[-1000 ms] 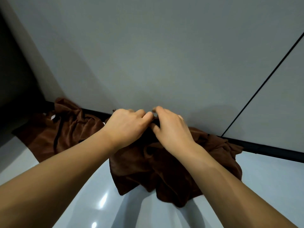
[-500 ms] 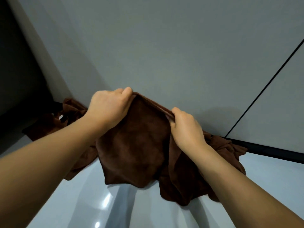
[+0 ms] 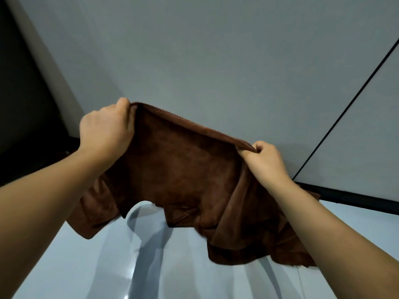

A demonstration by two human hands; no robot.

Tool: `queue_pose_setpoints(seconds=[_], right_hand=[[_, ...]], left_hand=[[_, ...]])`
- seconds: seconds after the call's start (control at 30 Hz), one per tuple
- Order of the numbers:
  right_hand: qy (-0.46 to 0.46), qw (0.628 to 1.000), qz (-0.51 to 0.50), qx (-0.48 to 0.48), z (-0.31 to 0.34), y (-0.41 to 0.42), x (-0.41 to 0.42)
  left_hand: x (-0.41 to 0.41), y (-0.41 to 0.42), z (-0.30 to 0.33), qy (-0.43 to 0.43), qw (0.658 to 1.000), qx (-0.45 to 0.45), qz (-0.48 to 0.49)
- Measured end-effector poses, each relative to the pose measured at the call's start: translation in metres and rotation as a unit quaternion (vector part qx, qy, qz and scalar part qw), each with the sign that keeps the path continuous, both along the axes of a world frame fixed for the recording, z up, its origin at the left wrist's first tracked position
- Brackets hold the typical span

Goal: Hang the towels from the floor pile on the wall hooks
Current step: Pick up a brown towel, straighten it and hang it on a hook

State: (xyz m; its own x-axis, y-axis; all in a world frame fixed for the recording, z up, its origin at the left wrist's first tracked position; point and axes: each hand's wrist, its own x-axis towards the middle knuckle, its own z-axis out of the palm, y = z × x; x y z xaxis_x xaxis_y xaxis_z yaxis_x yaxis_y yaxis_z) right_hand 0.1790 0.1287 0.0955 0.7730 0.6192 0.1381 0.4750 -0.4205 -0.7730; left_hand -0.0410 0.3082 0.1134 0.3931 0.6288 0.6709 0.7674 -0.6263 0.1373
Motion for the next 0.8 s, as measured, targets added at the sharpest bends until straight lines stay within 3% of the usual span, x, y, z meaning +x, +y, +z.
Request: queue_pose_setpoints(seconds=[0.2, 0.3, 0.47, 0.63, 0.8], right_hand=[[-0.163, 0.980, -0.013, -0.117, 0.005, -0.016, 0.012], [-0.212, 0.968, -0.032, -0.132, 0.006, -0.026, 0.021], [-0.208, 0.969, -0.074, -0.114, 0.013, -0.040, 0.041], [-0.172, 0.974, -0.112, -0.100, 0.011, -0.058, 0.062], [-0.152, 0.978, -0.119, -0.075, 0.015, -0.070, 0.076]], left_hand=[[-0.012, 0.010, 0.007, -0.022, 0.999, -0.015, 0.028], [-0.018, 0.013, 0.007, -0.026, 0.999, -0.024, 0.039], [-0.026, 0.019, 0.005, -0.067, 0.993, -0.048, 0.089], [-0.039, 0.061, -0.018, -0.185, 0.971, -0.080, 0.126], [-0.050, 0.095, -0.033, -0.237, 0.953, -0.123, 0.141]])
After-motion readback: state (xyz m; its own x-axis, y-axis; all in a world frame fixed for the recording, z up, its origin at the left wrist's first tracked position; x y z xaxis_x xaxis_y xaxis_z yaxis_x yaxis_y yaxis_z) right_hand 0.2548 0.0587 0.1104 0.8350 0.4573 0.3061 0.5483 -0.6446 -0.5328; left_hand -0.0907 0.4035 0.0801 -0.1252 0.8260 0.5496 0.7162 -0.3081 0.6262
